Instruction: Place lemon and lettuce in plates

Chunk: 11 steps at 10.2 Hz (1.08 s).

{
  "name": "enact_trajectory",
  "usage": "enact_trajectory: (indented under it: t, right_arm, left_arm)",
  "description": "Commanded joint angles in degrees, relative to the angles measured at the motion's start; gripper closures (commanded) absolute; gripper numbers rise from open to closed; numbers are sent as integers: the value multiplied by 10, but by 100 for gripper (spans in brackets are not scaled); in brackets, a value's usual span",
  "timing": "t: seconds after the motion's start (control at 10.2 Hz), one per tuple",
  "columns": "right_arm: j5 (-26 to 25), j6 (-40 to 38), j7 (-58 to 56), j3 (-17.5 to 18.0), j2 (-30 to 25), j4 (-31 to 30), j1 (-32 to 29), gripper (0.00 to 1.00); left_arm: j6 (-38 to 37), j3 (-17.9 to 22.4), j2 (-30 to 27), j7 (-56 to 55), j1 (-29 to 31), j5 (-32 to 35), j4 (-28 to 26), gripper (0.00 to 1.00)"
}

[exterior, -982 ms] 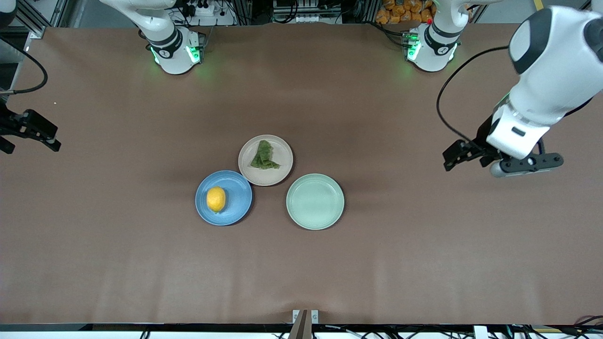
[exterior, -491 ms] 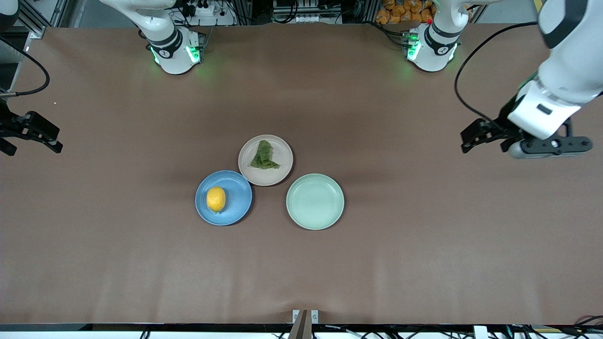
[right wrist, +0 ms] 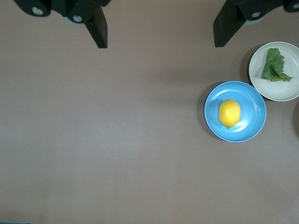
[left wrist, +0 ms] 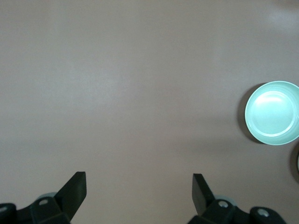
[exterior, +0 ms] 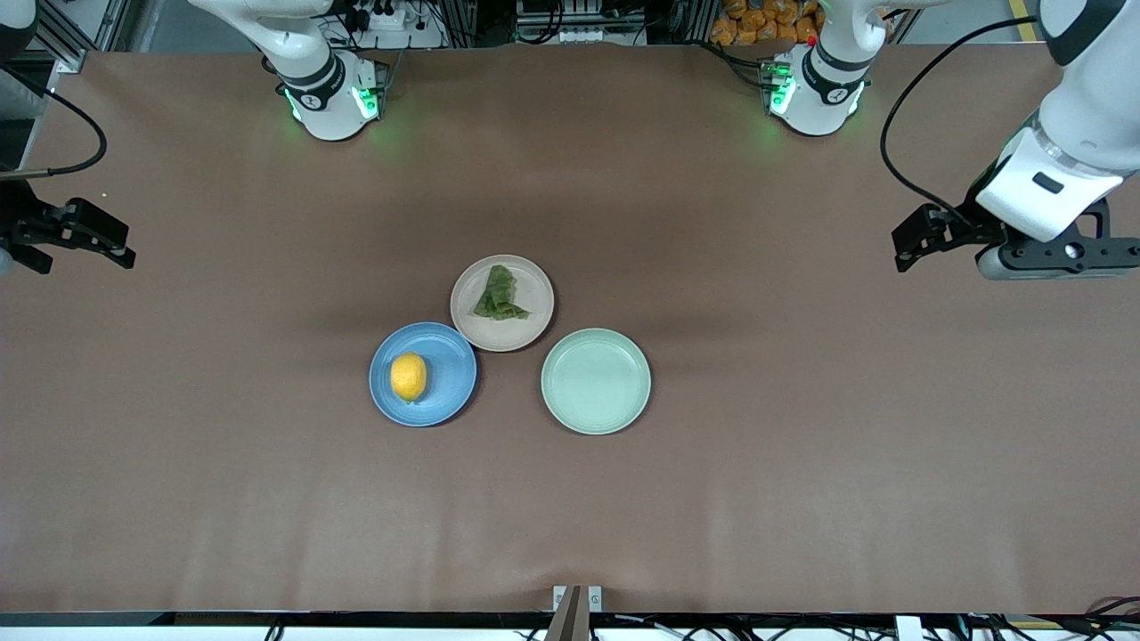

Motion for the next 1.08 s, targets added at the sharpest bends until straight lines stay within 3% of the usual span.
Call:
enact_trajectory:
  t: [0.0, 0.2, 0.59, 0.98]
  right_arm:
    - [-8, -8, -2, 2, 0, 6, -3, 0]
    - [-29, -1, -2, 2, 3, 15, -5, 0]
    - [-30, 0, -2, 2, 10, 30, -11, 0]
    - [-28, 0, -2, 2, 10, 29, -15, 0]
  left_arm:
    - [-29, 2, -5, 12, -3, 15, 19, 0]
    - [-42, 2, -5, 12, -2, 16, 31, 0]
    - [-99, 2, -5, 14, 1, 14, 53, 0]
    - [-107, 0, -5, 16, 2, 9, 53, 0]
